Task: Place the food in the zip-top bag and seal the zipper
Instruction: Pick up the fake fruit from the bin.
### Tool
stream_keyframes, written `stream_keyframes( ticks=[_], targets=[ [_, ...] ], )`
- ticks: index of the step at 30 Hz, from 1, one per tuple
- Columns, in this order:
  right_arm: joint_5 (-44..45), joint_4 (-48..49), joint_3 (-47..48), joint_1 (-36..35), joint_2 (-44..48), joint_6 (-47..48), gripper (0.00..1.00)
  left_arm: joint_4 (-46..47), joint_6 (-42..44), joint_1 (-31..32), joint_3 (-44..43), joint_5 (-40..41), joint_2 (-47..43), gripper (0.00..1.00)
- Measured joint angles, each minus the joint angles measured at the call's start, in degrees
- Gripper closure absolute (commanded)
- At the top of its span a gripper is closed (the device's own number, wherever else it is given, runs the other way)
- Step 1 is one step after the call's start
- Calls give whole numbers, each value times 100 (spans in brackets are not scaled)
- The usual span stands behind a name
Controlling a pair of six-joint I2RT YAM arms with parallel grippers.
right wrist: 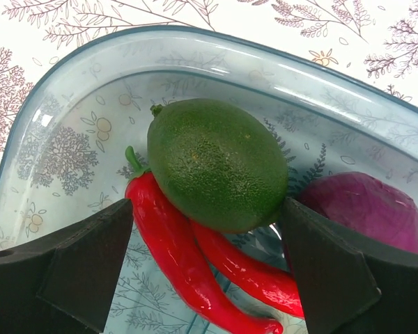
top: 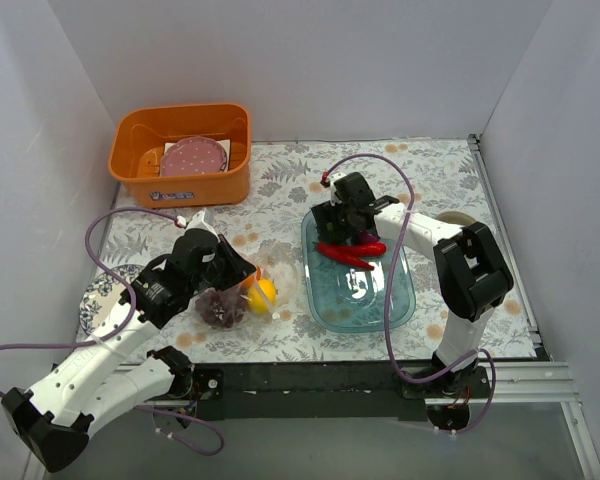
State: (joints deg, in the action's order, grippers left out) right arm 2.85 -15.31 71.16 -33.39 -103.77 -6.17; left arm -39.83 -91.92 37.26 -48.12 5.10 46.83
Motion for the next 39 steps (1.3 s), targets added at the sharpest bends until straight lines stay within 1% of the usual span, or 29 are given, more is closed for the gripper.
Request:
stream_keyframes(
  ticks=[3, 9, 16, 19, 21, 25, 29, 32, 34, 39],
  targets=[
    [-72, -7, -2, 0, 0, 28, 10, 31, 0, 0, 15, -7, 2, 100],
    [-629, 48, -332, 0, 216, 59, 11, 122, 17, 0, 28, -44, 179, 100],
    [-833, 44, -444, -7, 564, 61, 3, 131, 22, 0, 28, -48, 208, 100],
    [-782, 66, -420, -7, 645, 98, 3, 129, 22, 0, 28, -50, 208, 100],
    [-730, 7, -297, -4, 568, 179, 2, 127, 22, 0, 31, -50, 201, 100],
    [-581, -26, 192, -2, 114, 348, 2, 85, 22, 0, 28, -46, 125, 100],
    [-542, 7, 372, 0, -258, 457, 2, 24, 20, 0, 31, -35, 31, 100],
    [-540, -83, 450, 2, -437, 492, 3, -26, 20, 0, 28, -15, -15, 100],
    [-540, -105, 503, 2, -520, 501, 6, -35, 17, 0, 31, -11, -20, 100],
    [-608, -76, 433, 2, -520, 518, 10, -44, 15, 0, 28, -7, -20, 100]
  ],
)
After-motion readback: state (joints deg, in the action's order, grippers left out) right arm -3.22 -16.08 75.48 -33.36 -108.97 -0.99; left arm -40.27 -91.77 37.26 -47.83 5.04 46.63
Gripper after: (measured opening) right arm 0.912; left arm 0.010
